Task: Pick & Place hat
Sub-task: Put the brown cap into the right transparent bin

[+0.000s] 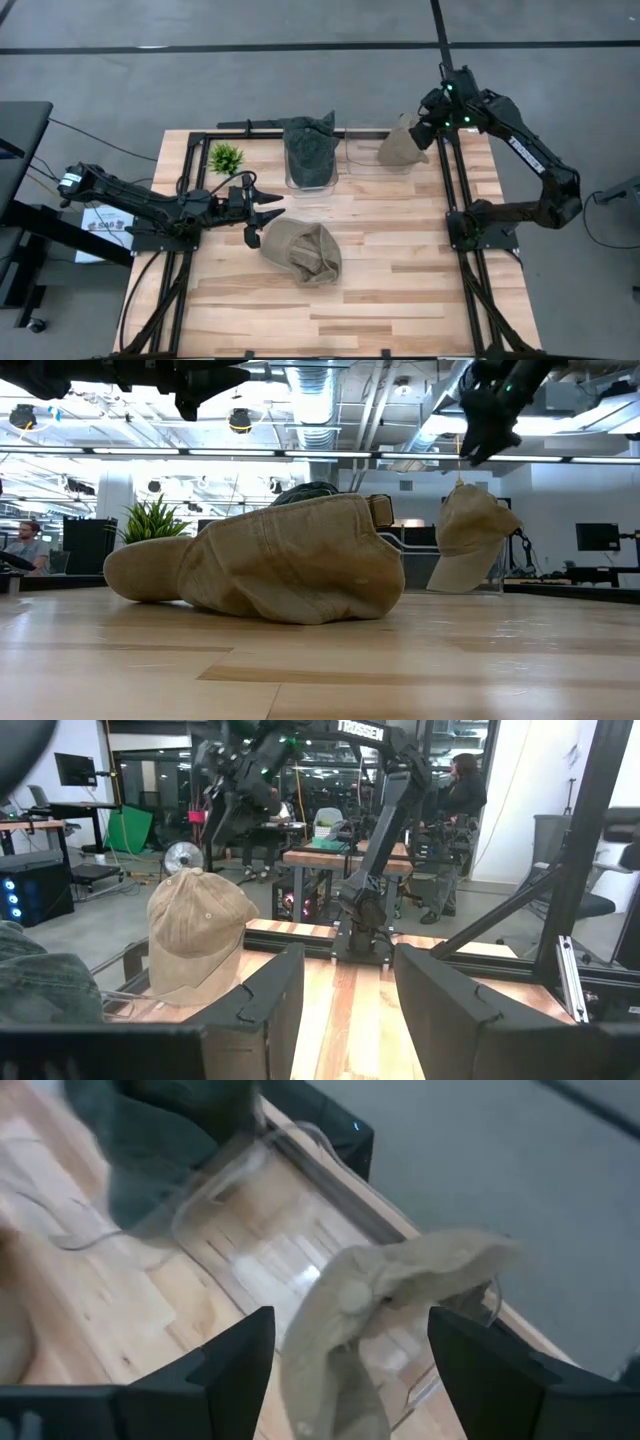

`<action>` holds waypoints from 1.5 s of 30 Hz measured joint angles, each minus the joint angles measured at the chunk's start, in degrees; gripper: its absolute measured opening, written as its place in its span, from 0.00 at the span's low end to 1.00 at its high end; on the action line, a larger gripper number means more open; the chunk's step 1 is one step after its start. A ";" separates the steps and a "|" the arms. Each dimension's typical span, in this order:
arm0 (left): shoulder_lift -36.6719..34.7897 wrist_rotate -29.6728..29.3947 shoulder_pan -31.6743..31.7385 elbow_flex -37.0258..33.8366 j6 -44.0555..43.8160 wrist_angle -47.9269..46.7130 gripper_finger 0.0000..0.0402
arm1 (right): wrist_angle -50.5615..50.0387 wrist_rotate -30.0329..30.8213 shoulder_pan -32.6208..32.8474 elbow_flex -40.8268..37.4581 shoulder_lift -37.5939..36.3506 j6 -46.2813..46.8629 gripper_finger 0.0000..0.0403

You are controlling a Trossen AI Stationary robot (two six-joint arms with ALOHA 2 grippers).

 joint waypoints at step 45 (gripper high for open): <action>0.00 13.79 -0.02 -0.03 -0.17 1.88 0.38 | 42.59 35.86 68.25 -31.12 -12.89 20.91 0.63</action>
